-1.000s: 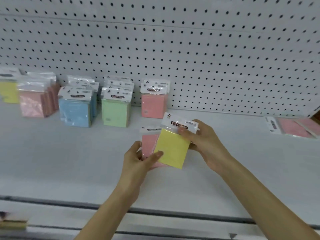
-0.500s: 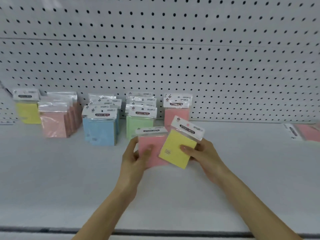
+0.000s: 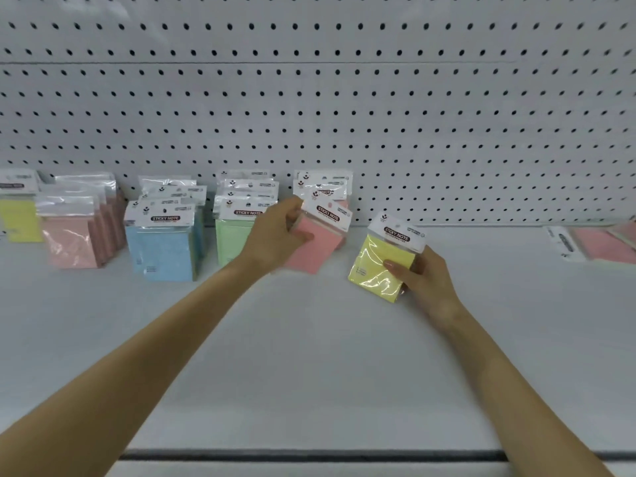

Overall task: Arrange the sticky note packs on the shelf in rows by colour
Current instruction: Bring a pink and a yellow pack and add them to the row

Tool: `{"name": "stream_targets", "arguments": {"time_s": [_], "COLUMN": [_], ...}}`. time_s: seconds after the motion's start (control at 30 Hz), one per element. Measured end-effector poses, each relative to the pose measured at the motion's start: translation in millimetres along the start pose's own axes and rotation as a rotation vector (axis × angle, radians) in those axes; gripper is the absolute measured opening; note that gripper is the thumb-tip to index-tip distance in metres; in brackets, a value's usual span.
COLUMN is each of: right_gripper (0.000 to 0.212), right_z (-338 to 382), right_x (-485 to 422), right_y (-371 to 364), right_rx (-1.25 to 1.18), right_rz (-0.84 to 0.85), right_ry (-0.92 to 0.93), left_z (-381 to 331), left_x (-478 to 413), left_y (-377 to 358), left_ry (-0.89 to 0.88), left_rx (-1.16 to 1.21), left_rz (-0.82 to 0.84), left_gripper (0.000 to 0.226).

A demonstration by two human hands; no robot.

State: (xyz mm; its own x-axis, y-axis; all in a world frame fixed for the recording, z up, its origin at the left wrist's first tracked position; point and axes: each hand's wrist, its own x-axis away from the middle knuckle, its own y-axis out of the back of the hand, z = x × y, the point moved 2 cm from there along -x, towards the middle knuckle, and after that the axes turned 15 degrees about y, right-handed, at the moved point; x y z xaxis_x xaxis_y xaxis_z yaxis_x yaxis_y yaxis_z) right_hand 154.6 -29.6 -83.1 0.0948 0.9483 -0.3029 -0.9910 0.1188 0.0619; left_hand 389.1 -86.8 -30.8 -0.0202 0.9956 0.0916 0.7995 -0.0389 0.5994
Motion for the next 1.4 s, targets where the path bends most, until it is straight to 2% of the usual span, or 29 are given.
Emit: {"name": "stream_targets", "arguments": {"time_s": [0.13, 0.2, 0.3, 0.47, 0.67, 0.77, 0.9, 1.13, 1.3, 1.4], "right_gripper": [0.029, 0.029, 0.030, 0.029, 0.032, 0.031, 0.033, 0.032, 0.029, 0.030], "right_z": [-8, -11, -16, -23, -26, -26, -27, -32, -35, -35], "right_x": [-4, -6, -8, -15, -31, -35, -41, -40, -40, -40], "right_y": [3, 4, 5, 4, 4, 3, 3, 1, 2, 4], "right_rx": [0.003, -0.001, 0.008, 0.020, 0.105, 0.106, 0.113, 0.135, 0.097, 0.051], "right_rz": [-0.016, -0.021, -0.032, -0.006, -0.001, -0.007, -0.044, -0.076, -0.085, -0.107], "right_ry": [0.025, 0.024, 0.026, 0.015, 0.039, 0.044, 0.033, 0.043, 0.037, 0.030], "left_z": [-21, -30, -44, -61, -57, -46, -43, -47, -48, -49], "left_x": [-5, -9, -19, -27, -29, -28, -24, -26, -29, -30], "left_y": [6, 11, 20, 26, 10, 2, 1, 4, 0, -2], "left_ry": [-0.058, -0.041, 0.009, -0.042, -0.041, -0.097, -0.178, -0.203, -0.208, -0.230], "left_rx": [-0.399, -0.509, -0.530, -0.574, -0.331, -0.542, -0.861, -0.849, -0.934, -0.935], "left_rz": [-0.134, -0.112, 0.036, 0.093, 0.130, 0.068, -0.165, -0.228, -0.213, -0.221], "left_gripper": [0.030, 0.032, 0.034, 0.060, 0.060, 0.059, 0.054, 0.027, 0.045, 0.042]}}
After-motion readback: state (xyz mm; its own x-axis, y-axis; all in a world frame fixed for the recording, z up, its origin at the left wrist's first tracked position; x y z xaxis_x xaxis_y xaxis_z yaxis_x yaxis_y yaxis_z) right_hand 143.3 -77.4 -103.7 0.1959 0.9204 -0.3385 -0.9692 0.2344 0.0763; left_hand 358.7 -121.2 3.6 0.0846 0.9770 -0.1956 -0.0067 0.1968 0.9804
